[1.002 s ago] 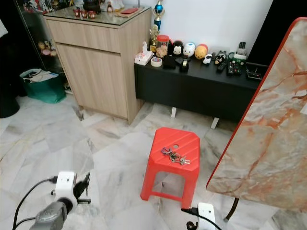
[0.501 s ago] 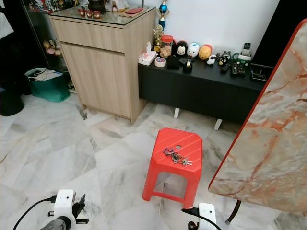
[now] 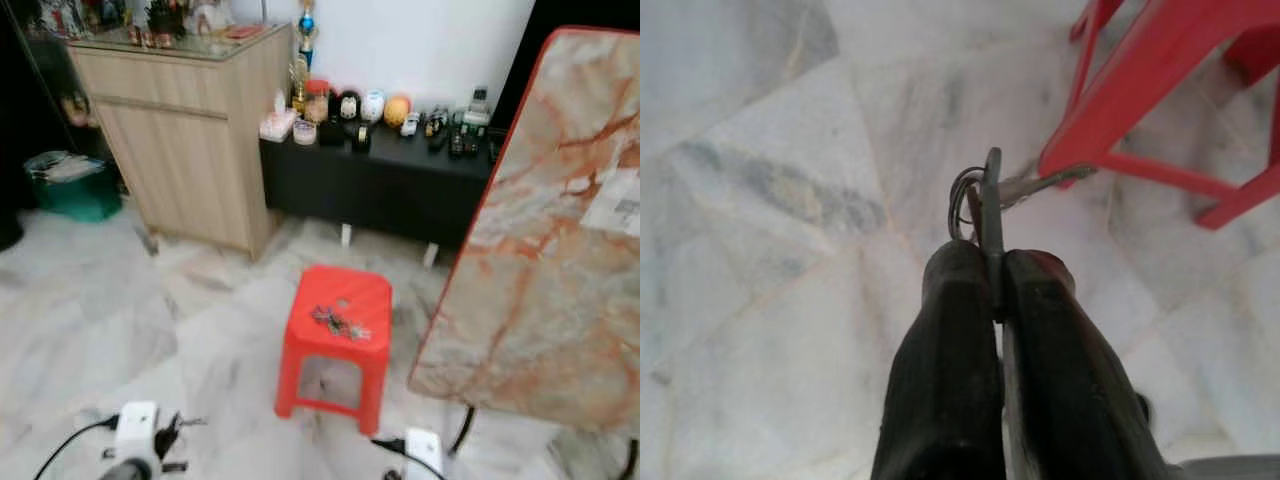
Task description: Hang keys on a hook
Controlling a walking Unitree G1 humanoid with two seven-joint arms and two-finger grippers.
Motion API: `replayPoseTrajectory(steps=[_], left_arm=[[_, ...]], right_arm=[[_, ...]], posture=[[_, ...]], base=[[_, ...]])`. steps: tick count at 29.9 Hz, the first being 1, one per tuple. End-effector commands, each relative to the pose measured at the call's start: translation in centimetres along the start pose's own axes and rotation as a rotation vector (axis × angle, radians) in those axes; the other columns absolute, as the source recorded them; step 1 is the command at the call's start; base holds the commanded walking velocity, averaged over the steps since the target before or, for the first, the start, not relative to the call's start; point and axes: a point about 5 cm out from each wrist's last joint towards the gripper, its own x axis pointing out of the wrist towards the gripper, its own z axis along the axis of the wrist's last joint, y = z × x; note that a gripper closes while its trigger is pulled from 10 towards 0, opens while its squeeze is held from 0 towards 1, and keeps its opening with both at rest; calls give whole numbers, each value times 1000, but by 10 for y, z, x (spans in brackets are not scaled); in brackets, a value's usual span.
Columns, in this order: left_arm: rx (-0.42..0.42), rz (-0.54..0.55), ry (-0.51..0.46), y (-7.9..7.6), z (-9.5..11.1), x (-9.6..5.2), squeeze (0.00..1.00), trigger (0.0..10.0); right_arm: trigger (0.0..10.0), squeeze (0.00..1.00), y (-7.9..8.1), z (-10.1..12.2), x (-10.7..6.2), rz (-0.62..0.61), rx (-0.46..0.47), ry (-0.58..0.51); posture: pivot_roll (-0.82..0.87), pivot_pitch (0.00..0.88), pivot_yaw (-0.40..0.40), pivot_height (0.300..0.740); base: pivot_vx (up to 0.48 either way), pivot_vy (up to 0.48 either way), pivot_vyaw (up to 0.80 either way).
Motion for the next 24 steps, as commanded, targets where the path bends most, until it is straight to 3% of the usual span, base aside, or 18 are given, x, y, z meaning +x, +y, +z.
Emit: replayPoseTrajectory(steps=[1,3,4,6,12,15,24], left_arm=[[15,-24,-16,-8,5,3,0,10000],[16,-23,-16,-8,6,3,0,10000],[16,-27,-26,-9,8,4,0,10000],[13,-28,-36,-9,10,4,0,10000],[22,-38,-66,-10,17,6,0,10000],[50,-54,-129,-12,32,9,0,10000],[124,-160,-447,-23,104,9,0,10000]], right_arm=[[10000,0,-14,-1,-1,-51,0,10],[10000,0,-14,-1,-1,-53,-4,11],[10000,0,-28,4,-2,-70,5,3],[10000,0,-37,8,-3,-81,8,-3],[10000,0,-39,7,-4,-86,16,0],[10000,0,-40,3,-4,-85,22,6],[10000,0,-41,6,-4,-83,13,1]], posture=[[59,0,-42,740],[59,0,-42,740],[57,0,-44,740],[57,0,-44,740],[60,0,-46,740],[61,0,-48,740],[64,0,-51,740]], base=[[0,-315,-681],[0,-157,-678],[0,0,-681],[0,0,-681],[0,0,-676],[0,0,-675],[0,0,-672]])
